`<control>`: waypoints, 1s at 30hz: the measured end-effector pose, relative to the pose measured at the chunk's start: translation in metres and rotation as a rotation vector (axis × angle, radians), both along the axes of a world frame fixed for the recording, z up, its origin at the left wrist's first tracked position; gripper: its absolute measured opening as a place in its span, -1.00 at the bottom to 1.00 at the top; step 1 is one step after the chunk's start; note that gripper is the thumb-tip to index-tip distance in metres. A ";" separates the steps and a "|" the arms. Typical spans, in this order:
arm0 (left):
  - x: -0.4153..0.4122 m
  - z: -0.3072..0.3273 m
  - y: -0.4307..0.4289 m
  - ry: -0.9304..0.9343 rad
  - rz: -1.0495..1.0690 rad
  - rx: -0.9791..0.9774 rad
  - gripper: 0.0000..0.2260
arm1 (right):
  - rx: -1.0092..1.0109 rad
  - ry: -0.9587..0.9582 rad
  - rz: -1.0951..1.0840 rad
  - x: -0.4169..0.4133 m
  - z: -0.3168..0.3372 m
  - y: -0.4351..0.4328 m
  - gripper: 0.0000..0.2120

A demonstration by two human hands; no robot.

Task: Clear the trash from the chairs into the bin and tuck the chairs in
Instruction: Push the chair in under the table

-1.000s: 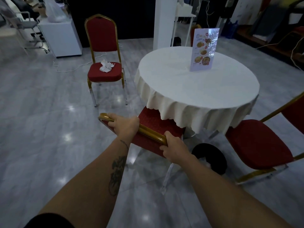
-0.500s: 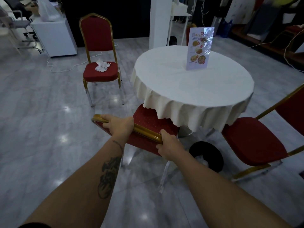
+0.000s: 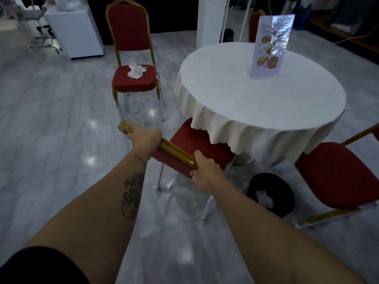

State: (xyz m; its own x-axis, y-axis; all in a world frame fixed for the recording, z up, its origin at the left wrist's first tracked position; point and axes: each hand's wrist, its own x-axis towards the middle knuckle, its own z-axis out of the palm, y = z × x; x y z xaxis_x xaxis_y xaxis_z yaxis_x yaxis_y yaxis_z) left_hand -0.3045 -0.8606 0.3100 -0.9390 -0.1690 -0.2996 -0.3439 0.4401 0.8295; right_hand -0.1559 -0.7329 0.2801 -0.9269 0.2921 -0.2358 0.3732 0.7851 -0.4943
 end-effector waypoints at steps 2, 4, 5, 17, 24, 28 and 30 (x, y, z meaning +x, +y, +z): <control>0.002 -0.003 -0.001 0.016 -0.001 0.020 -0.18 | -0.018 -0.019 0.003 0.001 0.000 0.000 -0.79; 0.005 -0.003 -0.002 0.016 -0.011 0.032 -0.18 | -0.023 -0.035 0.002 0.004 0.001 -0.002 -0.79; 0.006 -0.003 -0.003 0.009 -0.019 0.029 -0.17 | -0.028 -0.037 -0.006 0.005 0.001 -0.002 -0.79; 0.040 0.029 -0.004 0.089 -0.166 -0.352 -0.42 | -0.127 -0.232 -0.077 0.030 0.018 0.033 -0.70; 0.087 0.055 0.053 0.388 -0.439 -0.330 -0.59 | -0.275 -0.078 -0.204 0.090 0.052 0.101 -0.78; 0.121 0.073 0.117 0.360 -0.669 -0.223 -0.68 | -0.304 0.032 -0.283 0.143 0.085 0.153 -0.77; 0.133 0.080 0.143 0.375 -0.738 -0.195 -0.70 | -0.275 0.070 -0.327 0.161 0.096 0.177 -0.76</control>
